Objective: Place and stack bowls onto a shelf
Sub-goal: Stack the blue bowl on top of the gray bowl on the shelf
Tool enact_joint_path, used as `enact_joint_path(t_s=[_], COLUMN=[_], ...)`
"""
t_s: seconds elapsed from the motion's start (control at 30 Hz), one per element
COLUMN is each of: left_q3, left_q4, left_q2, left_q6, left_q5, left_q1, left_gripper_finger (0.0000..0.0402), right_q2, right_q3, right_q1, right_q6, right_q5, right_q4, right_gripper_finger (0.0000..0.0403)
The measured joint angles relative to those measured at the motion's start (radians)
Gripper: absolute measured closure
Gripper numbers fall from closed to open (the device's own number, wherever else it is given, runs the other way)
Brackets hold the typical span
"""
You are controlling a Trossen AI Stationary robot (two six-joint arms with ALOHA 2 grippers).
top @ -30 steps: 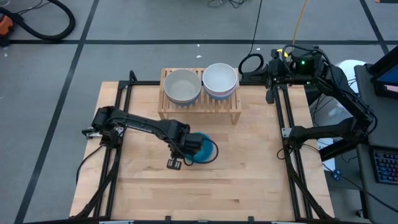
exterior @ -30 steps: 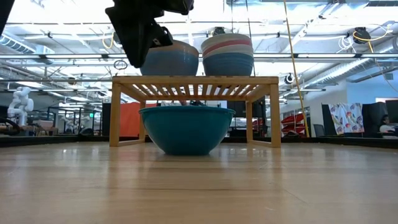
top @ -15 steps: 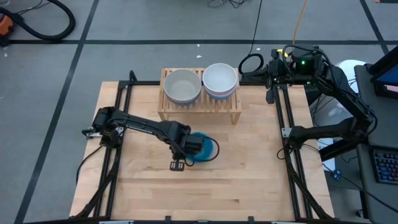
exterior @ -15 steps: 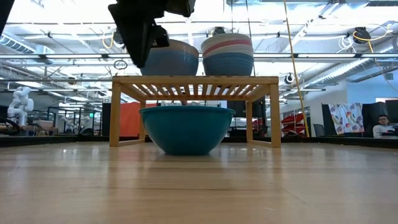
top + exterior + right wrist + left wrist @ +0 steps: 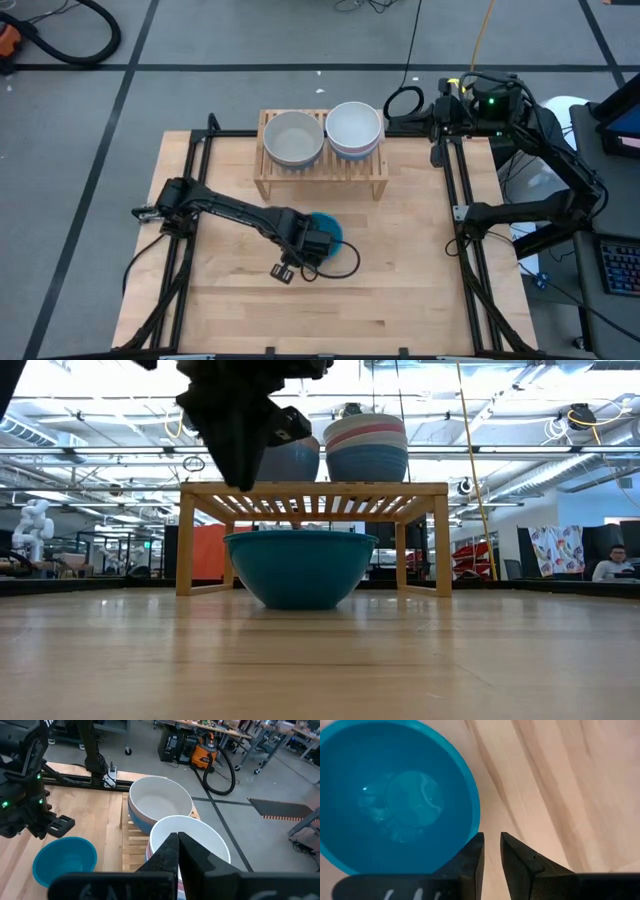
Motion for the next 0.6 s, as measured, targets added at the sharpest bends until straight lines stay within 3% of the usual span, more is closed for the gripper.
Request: enact_joint_path(t_s=[0.6], left_q3=[-0.002], left_q4=[0.049], left_q2=[0.091], left_q6=[0.087], left_q5=[-0.062], left_q1=[-0.018], left_gripper_finger=[0.0334], right_q2=[-0.057], right_q3=[0.0], right_q1=[0.0], right_q6=[-0.012], right_q5=[0.0], right_q4=[0.007], right_gripper_finger=[0.0403])
